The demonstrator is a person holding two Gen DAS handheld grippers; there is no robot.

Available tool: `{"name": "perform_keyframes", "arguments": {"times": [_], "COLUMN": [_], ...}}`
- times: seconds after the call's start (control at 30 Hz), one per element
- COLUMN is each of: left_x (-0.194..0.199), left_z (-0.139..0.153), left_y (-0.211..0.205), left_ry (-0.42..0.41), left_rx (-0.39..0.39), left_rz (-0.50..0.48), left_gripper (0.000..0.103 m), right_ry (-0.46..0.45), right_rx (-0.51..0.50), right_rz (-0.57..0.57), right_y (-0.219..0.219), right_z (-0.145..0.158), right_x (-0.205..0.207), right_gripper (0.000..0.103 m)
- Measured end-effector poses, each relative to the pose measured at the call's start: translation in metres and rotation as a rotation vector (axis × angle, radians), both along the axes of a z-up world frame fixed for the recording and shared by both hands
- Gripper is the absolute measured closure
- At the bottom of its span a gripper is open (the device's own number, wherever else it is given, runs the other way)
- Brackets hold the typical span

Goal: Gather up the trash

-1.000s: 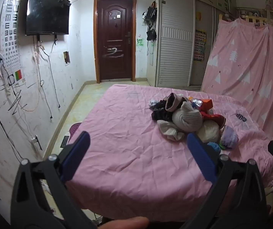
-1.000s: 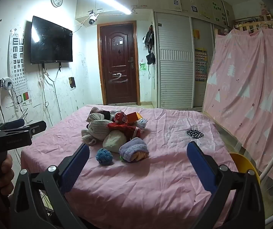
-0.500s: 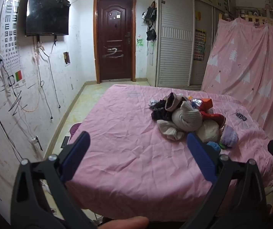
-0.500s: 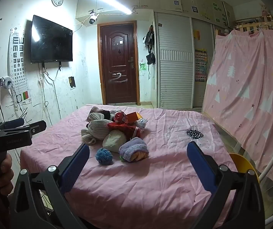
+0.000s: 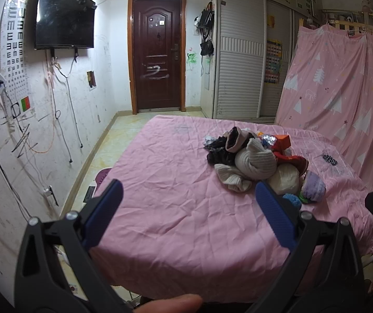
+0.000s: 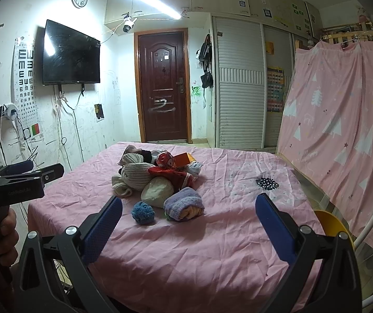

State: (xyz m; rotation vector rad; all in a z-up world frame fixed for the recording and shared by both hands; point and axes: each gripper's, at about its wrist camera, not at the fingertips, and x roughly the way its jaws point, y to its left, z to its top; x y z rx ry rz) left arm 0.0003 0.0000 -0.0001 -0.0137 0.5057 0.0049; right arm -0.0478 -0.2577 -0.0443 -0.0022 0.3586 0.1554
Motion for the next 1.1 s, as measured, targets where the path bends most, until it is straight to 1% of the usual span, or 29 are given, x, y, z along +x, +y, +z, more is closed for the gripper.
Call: {"name": "perform_keyframes", "arguments": {"times": [1.1], "left_x": [0.0004], "left_z": [-0.0001], "left_y": [0.0005], "left_ry": [-0.002], "left_rx": [0.006], "left_rz": [-0.001], "left_gripper": [0.006], "right_ry": [-0.001], "right_rx": [-0.011], "right_rz": [0.004], "right_y": [0.0044], "right_z": [0.0011], "right_x": [-0.0019], "right_gripper": [0.008]}}
